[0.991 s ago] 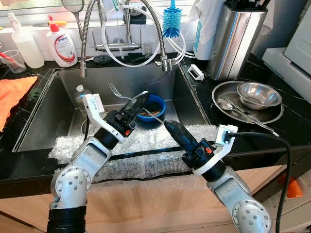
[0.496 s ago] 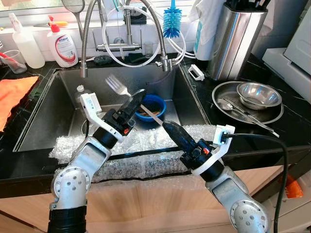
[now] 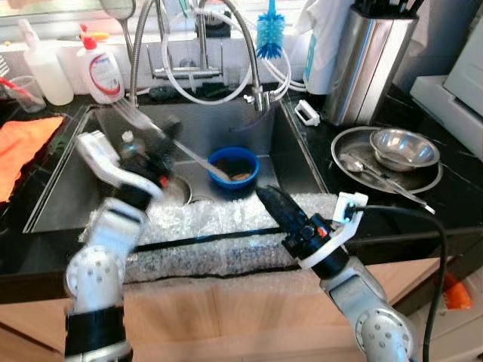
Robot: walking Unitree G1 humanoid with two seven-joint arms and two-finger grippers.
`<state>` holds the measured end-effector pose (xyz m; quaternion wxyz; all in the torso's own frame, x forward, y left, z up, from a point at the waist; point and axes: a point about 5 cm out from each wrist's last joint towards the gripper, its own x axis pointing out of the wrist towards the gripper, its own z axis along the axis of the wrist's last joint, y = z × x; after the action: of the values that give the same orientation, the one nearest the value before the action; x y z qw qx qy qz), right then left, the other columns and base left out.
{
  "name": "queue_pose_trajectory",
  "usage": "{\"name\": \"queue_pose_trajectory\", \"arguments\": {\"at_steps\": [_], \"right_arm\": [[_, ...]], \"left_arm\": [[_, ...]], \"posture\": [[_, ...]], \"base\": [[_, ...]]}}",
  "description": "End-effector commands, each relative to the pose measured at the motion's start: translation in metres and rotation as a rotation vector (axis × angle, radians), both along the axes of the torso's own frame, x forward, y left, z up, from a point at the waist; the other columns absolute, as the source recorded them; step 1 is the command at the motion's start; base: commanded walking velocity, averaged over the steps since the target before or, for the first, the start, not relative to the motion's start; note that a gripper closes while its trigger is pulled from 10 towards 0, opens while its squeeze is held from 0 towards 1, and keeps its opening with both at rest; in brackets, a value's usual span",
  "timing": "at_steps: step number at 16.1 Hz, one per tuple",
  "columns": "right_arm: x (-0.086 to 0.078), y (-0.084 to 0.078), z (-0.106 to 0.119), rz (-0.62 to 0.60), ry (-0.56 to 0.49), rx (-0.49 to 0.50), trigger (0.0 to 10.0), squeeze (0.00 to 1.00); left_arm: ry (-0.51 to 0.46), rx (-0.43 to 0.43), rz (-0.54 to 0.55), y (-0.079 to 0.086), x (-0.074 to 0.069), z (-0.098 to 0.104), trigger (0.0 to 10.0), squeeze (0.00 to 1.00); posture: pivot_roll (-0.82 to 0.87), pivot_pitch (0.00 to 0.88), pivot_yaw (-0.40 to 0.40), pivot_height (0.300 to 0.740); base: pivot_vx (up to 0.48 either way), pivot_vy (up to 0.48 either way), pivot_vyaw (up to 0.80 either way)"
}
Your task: Kitchen organization
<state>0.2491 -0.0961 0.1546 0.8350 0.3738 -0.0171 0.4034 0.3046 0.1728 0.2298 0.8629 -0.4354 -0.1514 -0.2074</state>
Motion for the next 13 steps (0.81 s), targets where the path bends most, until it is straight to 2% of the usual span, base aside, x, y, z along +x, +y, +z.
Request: {"name": "queue_pose_trajectory", "arguments": {"at_steps": [1, 2, 3, 4, 5, 6, 8, 11, 12, 13], "right_arm": [[0.001, 0.001, 0.006, -0.021, -0.043, -0.053, 10.0, 1.0], [0.002, 0.0, 0.007, -0.053, -0.057, -0.08, 10.0, 0.0], [0.008, -0.007, 0.013, -0.159, -0.08, -0.127, 10.0, 0.0], [0.012, -0.009, 0.017, -0.215, -0.111, -0.185, 10.0, 0.0], [0.014, -0.008, 0.021, -0.278, -0.198, -0.363, 10.0, 0.0], [0.015, -0.009, 0.023, -0.336, -0.237, -0.445, 10.0, 0.0], [0.018, -0.021, 0.029, -0.571, -0.314, -0.57, 10.0, 0.0], [0.019, -0.036, 0.023, -0.756, -0.299, -0.65, 10.0, 0.0], [0.018, -0.038, 0.022, -0.773, -0.298, -0.657, 10.0, 0.0], [0.016, -0.041, 0.018, -0.808, -0.291, -0.671, 10.0, 0.0]], "left_arm": [[-0.02, -0.032, 0.121, 0.02, 0.004, 0.008, 0.0, 0.0], [-0.019, -0.059, 0.204, 0.031, 0.006, 0.012, 0.0, 0.0], [-0.033, 0.035, 0.361, 0.042, 0.007, 0.019, 8.5, 0.0], [-0.047, 0.12, 0.439, 0.044, 0.008, 0.021, 10.0, 0.0], [-0.076, 0.292, 0.51, 0.04, 0.01, 0.023, 10.0, 0.0], [-0.085, 0.431, 0.552, 0.037, 0.015, 0.022, 10.0, 0.0], [-0.084, 0.634, 0.552, 0.027, 0.025, 0.014, 10.0, 0.0], [-0.084, 0.872, 0.569, 0.016, 0.035, -0.004, 10.0, 0.0], [-0.079, 0.904, 0.563, 0.014, 0.036, -0.007, 10.0, 0.0], [-0.059, 0.984, 0.552, 0.009, 0.041, -0.02, 10.0, 0.0]], "posture": [[-0.05, 0.0, 0.043, 0.74], [-0.05, 0.0, 0.043, 0.74], [-0.05, 0.002, 0.046, 0.74], [-0.06, 0.002, 0.047, 0.74], [-0.06, 0.003, 0.046, 0.74], [-0.06, 0.002, 0.046, 0.74], [-0.07, 0.0, 0.053, 0.74], [-0.07, 0.0, 0.059, 0.74], [-0.07, 0.0, 0.059, 0.74], [-0.08, 0.0, 0.064, 0.74]], "base": [[0.0, 0.0, 0.0], [0.0, 0.0, 0.0], [0.0, 0.0, 0.0], [0.0, 0.0, 0.0], [0.0, 0.0, 0.0], [0.0, 0.0, 0.0], [0.0, 0.0, 0.0], [0.0, 0.0, 0.0], [0.0, 0.0, 0.0], [0.0, 0.0, 0.0]]}}
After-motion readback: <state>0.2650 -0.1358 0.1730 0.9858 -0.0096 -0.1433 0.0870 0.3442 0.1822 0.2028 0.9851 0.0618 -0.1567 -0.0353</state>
